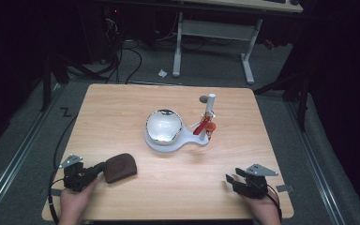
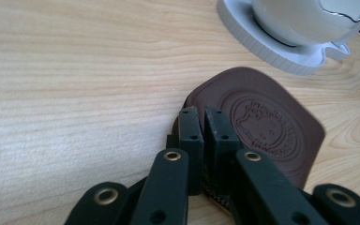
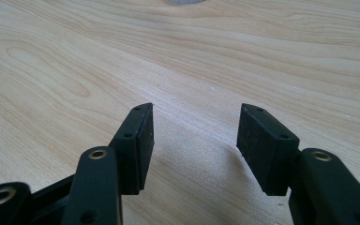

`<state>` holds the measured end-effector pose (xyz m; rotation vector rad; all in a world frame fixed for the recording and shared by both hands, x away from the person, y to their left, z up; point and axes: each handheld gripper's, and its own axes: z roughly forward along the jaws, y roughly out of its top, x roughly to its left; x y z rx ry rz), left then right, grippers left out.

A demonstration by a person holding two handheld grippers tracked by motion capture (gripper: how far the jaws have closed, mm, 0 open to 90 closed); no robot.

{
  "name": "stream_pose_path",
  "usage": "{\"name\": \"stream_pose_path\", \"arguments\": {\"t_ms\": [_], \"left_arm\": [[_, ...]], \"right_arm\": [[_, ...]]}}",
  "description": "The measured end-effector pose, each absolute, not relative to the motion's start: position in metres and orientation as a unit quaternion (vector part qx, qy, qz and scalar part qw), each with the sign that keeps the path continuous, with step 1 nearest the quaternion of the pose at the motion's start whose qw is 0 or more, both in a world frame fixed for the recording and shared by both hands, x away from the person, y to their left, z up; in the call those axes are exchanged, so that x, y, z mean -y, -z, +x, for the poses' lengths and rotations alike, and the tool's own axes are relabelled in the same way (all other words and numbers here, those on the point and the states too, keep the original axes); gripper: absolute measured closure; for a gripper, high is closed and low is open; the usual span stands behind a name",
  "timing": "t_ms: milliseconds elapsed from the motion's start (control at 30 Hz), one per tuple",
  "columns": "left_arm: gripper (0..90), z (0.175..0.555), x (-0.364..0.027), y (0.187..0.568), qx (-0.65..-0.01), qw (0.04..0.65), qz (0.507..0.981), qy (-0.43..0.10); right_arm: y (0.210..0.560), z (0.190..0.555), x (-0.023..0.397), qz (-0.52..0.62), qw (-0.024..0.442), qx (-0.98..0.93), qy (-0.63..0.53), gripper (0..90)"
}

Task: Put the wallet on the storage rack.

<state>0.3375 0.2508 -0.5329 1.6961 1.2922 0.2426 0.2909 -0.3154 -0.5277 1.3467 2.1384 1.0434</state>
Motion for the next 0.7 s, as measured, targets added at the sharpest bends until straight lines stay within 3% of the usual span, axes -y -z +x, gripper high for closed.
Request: {"name": "stream_pose_path", "arguments": {"t_ms": [700], "left_arm": [[87.3,0.318,-0.233,0.501,-0.463,0.528,0.694,-0.162]], "right_arm": [[0.524,0.292,0.312,0.481,0.222,-0.756,-0.383,47.2]]}}
